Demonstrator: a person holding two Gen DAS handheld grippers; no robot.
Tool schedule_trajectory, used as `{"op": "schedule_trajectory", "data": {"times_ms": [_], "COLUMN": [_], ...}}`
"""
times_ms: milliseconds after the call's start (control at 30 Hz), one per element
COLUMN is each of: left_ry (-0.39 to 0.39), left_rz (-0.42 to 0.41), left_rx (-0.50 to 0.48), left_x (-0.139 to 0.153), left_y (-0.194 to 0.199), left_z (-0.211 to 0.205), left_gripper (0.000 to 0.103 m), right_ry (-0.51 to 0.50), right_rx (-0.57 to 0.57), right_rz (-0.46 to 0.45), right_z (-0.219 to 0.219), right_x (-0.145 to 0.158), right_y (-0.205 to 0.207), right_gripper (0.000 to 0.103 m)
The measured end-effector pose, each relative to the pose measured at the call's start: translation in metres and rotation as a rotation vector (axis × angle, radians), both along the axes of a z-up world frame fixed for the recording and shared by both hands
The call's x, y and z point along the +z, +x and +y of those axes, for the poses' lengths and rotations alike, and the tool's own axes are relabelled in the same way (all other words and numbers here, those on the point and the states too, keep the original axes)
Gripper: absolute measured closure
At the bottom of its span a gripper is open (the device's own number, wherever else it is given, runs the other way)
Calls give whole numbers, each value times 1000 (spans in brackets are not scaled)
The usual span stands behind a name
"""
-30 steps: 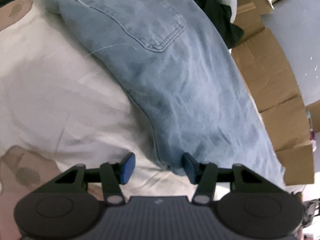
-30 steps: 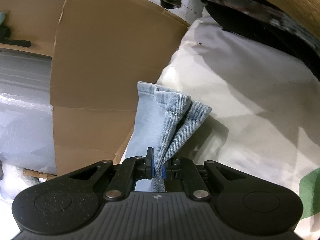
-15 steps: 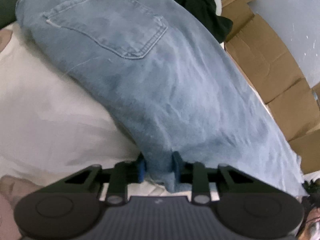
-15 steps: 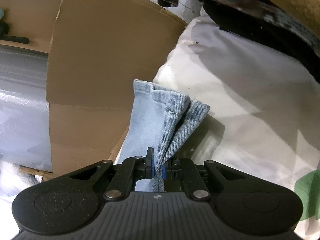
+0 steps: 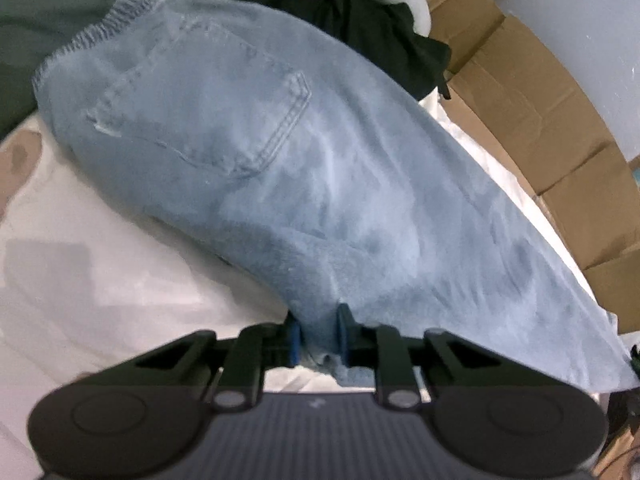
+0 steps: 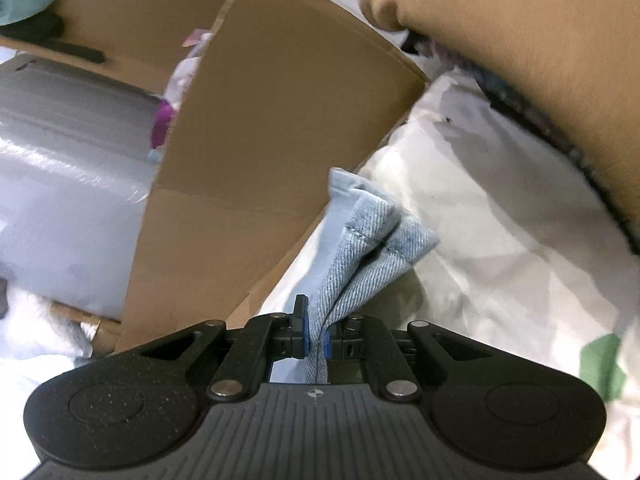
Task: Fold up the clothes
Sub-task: 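Lift the jeans leg hem with the right gripper while the left gripper holds the edge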
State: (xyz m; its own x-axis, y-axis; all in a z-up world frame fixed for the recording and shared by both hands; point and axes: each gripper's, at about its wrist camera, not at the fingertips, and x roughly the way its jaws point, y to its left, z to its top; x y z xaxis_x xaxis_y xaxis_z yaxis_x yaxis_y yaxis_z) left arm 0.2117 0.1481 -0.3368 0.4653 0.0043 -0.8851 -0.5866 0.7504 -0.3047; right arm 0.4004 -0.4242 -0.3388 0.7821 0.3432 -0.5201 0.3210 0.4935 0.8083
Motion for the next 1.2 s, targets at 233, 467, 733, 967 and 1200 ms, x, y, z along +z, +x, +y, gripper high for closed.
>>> {"op": "schedule_trajectory", "data": {"times_ms": [233,467,733,967,1200], "left_ry": [30,53,35,34,60], "left_rz": [59,100,119,133,163], "left_rx": [-37,-77,-127,-163,-232], "left_x": [31,45,49,56,58], "left_y": [0,4,-3,-3,-2], "left_z": [-1,-7,-8,-4,-7], "left_gripper": [85,85,85,85,85], "right_ry": [10,24,-19,-17,-47], "right_rx": [-11,-36,-90,-97,-117], "right_rz": [21,76,138,157,162], "right_z": [-9,-20,-25,-36,-45], "right_x": [26,40,57,62,60], "right_y": [-50,-112,-166,-202,-248], "right_gripper": [97,97,97,97,97]}}
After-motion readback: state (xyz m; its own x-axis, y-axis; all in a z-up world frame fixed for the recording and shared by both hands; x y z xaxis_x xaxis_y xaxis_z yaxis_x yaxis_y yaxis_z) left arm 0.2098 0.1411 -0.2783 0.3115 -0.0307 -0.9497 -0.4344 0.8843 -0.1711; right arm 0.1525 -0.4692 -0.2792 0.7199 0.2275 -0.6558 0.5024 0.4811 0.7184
